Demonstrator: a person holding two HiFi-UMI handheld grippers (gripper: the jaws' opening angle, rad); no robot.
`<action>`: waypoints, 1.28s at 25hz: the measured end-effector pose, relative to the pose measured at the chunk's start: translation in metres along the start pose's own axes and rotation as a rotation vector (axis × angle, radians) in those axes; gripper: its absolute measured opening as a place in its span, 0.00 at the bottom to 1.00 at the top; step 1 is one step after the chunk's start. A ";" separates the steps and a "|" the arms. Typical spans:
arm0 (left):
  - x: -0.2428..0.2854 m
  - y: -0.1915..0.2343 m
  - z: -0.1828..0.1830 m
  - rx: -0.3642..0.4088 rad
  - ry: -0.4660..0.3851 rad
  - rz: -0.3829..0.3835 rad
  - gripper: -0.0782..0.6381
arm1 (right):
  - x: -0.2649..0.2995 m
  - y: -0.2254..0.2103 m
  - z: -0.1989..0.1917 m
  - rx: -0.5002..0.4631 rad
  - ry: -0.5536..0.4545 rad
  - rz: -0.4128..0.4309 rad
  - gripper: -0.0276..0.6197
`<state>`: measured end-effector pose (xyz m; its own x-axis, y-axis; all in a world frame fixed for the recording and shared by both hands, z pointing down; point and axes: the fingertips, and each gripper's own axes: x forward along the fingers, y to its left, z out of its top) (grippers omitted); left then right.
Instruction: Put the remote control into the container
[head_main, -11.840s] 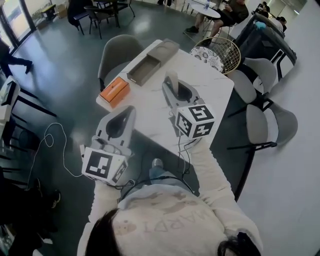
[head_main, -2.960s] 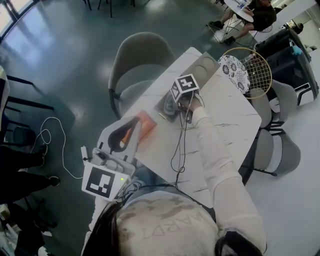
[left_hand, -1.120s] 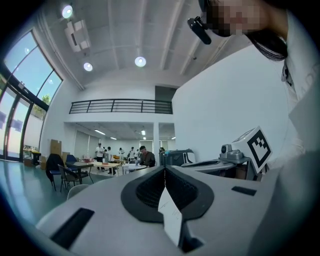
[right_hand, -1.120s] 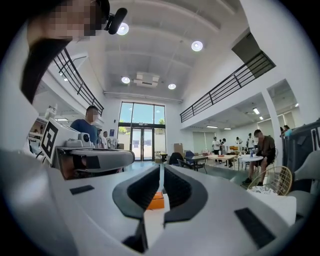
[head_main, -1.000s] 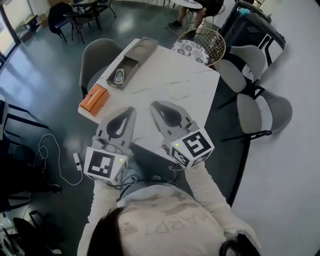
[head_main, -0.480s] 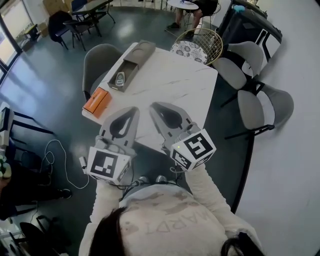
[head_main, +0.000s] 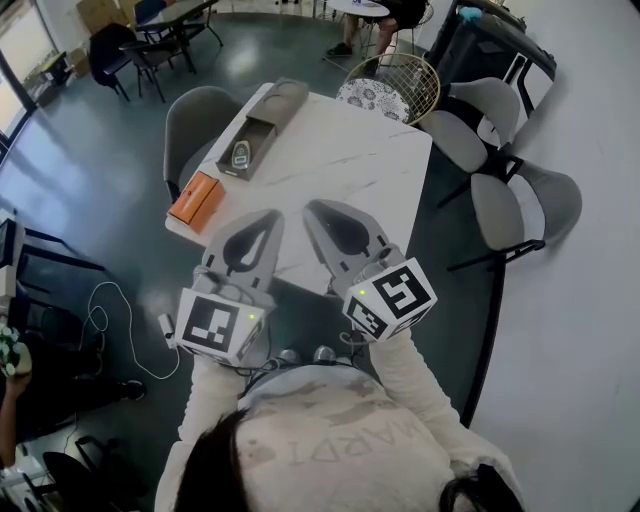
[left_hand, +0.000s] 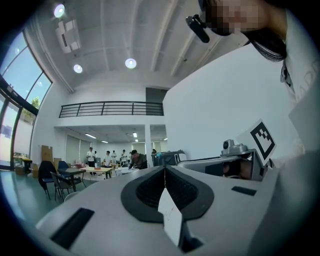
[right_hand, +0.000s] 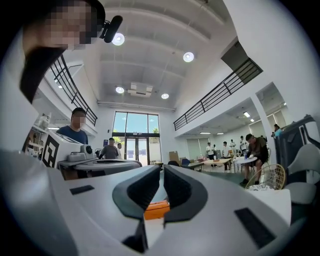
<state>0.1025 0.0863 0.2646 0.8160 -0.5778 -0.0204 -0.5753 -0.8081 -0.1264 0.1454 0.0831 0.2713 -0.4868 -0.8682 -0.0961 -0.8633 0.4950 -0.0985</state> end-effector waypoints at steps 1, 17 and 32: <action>-0.001 0.000 0.000 -0.001 0.000 -0.002 0.13 | 0.000 0.001 0.000 0.005 0.002 -0.002 0.10; -0.020 0.002 0.001 -0.017 0.008 0.002 0.13 | 0.000 0.019 0.000 -0.043 0.029 0.000 0.09; -0.026 0.005 -0.001 -0.009 0.033 0.021 0.13 | -0.001 0.025 0.002 -0.052 0.028 0.007 0.09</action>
<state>0.0780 0.0975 0.2654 0.8017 -0.5976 0.0099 -0.5926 -0.7969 -0.1173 0.1242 0.0961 0.2669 -0.4957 -0.8658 -0.0691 -0.8653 0.4991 -0.0464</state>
